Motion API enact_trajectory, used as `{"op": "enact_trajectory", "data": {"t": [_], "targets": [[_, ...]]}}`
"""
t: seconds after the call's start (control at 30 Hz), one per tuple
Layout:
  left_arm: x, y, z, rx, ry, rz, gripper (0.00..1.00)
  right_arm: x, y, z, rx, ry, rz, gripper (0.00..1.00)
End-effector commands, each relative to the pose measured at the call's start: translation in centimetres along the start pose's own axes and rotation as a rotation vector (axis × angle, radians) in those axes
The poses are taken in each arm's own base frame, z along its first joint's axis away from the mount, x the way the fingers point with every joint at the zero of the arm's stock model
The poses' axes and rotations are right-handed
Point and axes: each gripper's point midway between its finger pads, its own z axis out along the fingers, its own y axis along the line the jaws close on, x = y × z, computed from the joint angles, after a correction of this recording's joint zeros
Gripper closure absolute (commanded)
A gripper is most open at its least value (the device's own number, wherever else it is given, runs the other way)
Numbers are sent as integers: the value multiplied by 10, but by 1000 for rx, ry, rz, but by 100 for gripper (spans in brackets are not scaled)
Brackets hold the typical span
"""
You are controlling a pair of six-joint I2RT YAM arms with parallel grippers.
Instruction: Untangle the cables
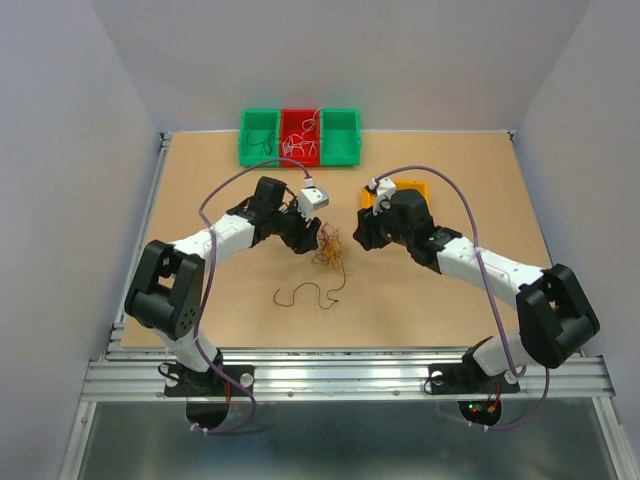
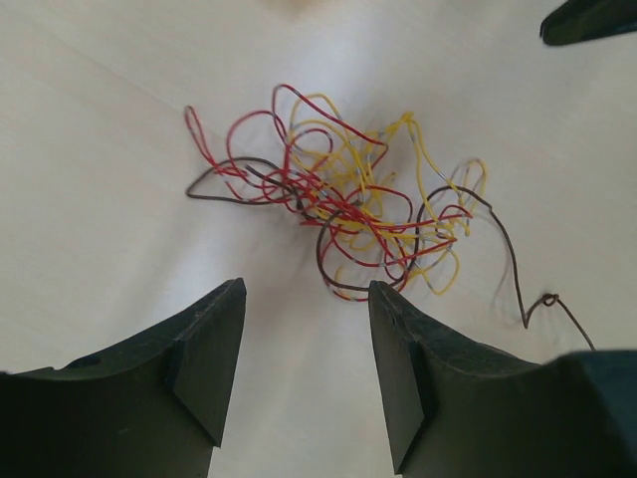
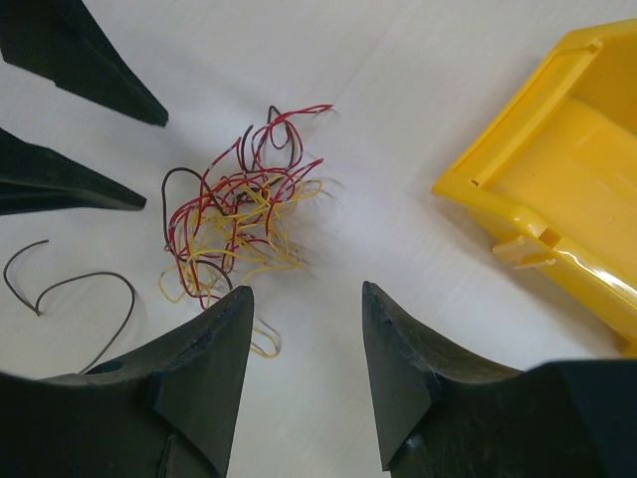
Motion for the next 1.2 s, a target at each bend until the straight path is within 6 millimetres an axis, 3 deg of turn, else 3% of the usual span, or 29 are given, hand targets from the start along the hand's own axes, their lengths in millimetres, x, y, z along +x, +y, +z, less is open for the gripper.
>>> {"op": "enact_trajectory", "data": {"t": [0.0, 0.17, 0.23, 0.53, 0.67, 0.87, 1.03, 1.17], "targets": [[5, -19, 12, 103, 37, 9, 39, -8, 0, -7, 9, -39, -24, 47], [13, -21, 23, 121, 76, 3, 44, -9, 0, -7, 7, -41, -24, 47], [10, -22, 25, 123, 70, 7, 51, -8, 2, -7, 0, -37, -26, 48], [-9, -21, 21, 114, 5, 57, 100, -3, 23, 3, -155, -17, -114, 50], [-17, -17, 11, 62, -20, 81, 100, -4, 38, 12, -261, -24, -159, 50], [-26, -15, -3, 7, -67, 120, 100, 0, 35, 37, -271, 0, -169, 46], [-31, -14, -12, -21, -91, 138, 100, -1, 31, 55, -270, 2, -178, 36], [-35, -16, -22, -40, -115, 152, 100, 0, 33, 69, -288, 9, -178, 35]]}}
